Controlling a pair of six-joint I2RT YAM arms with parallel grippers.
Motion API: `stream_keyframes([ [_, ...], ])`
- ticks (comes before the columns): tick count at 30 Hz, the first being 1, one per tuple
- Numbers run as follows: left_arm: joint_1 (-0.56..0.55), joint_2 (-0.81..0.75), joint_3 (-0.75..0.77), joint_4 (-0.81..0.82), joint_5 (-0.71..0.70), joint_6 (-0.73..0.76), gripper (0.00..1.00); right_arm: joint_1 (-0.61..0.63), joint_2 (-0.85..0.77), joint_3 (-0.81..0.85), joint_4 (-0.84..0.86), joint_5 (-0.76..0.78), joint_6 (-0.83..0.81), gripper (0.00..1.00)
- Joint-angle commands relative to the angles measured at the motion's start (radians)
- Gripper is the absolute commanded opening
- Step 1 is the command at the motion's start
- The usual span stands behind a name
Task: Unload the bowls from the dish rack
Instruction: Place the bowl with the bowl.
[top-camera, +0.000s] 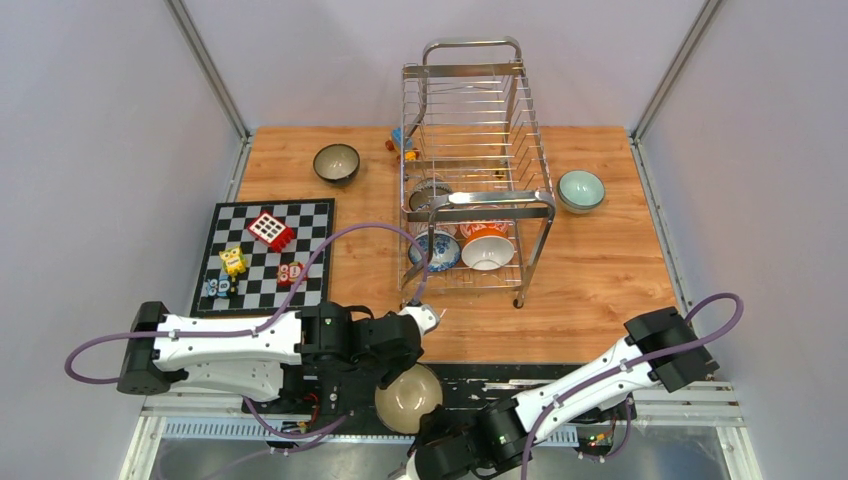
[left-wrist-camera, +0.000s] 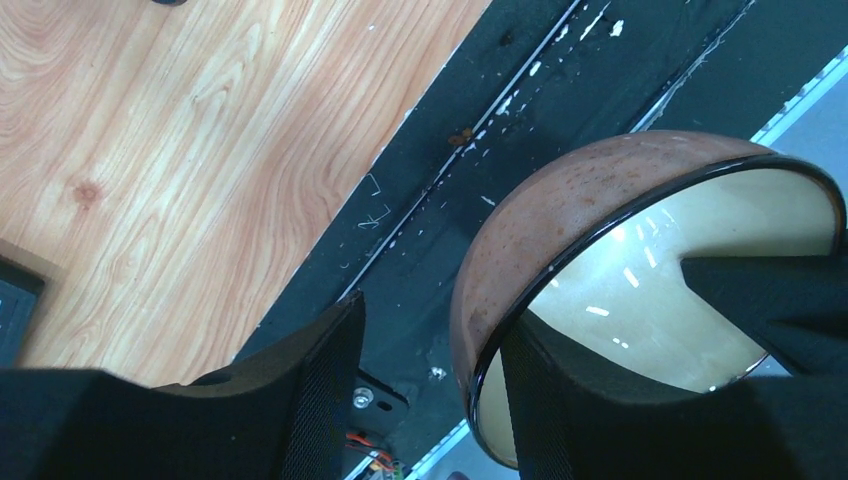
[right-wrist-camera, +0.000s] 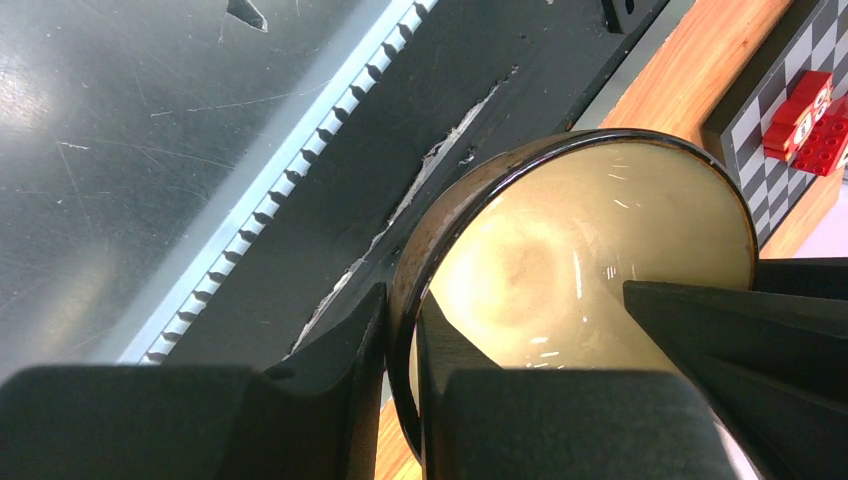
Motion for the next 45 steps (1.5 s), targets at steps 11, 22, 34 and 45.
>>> stream_keyframes([
  [11,-0.01,-0.012,-0.02,0.058,0.043,-0.008,0.36,0.012,-0.038,0.009,0.033,0.07,-0.021,0.02],
  [22,-0.011,0.006,-0.039,0.08,0.065,-0.011,0.35,0.011,-0.034,0.007,0.033,0.071,-0.024,0.02],
  [34,-0.013,-0.007,-0.041,0.095,0.052,-0.016,0.0,0.011,-0.029,0.01,0.033,0.104,-0.011,0.07],
  [45,-0.013,-0.087,-0.058,0.129,-0.004,-0.08,0.0,0.011,-0.027,0.049,-0.019,0.123,0.08,0.73],
])
